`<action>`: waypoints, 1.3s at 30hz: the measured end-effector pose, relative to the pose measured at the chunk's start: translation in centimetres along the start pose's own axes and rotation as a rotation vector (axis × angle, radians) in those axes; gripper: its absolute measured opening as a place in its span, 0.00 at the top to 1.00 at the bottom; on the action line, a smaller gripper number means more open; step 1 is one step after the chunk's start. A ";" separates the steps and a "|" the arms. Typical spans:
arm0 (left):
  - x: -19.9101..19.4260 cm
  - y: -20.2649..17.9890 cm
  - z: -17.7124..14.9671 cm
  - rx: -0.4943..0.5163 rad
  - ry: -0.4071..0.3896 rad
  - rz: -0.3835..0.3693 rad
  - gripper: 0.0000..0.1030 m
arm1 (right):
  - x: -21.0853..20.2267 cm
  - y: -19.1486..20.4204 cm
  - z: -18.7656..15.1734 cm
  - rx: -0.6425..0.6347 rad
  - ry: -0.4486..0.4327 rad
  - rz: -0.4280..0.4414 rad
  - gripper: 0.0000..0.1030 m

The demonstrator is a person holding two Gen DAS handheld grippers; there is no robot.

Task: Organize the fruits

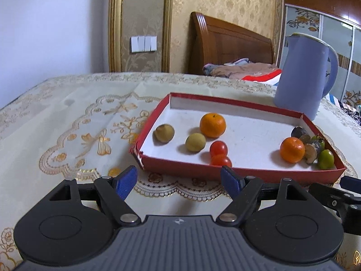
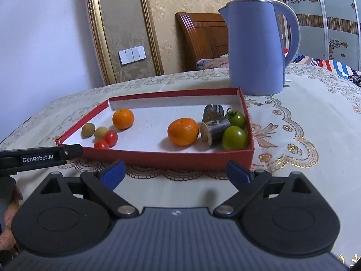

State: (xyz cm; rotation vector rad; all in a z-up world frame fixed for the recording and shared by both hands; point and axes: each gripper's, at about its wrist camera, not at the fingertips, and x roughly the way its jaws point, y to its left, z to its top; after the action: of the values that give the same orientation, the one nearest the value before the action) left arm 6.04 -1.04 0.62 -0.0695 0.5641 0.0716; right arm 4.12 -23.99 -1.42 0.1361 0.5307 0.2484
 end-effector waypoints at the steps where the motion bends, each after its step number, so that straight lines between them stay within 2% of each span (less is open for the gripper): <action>1: 0.0 0.1 -0.1 -0.004 0.004 -0.003 0.22 | 0.0 -0.1 -0.1 0.004 0.004 0.003 0.06; 13: -0.2 0.0 -0.6 0.018 0.003 0.006 0.22 | 0.5 -0.5 -0.1 0.029 0.034 -0.008 0.03; 39: -0.2 -0.6 -0.9 0.055 0.022 -0.006 0.22 | 0.4 -0.4 -0.2 0.037 0.030 -0.040 0.02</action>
State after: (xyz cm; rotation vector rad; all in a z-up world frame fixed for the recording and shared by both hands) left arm 5.45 -1.67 0.02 -0.0188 0.5875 0.0497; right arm 4.45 -24.28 -1.89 0.1573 0.5674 0.2016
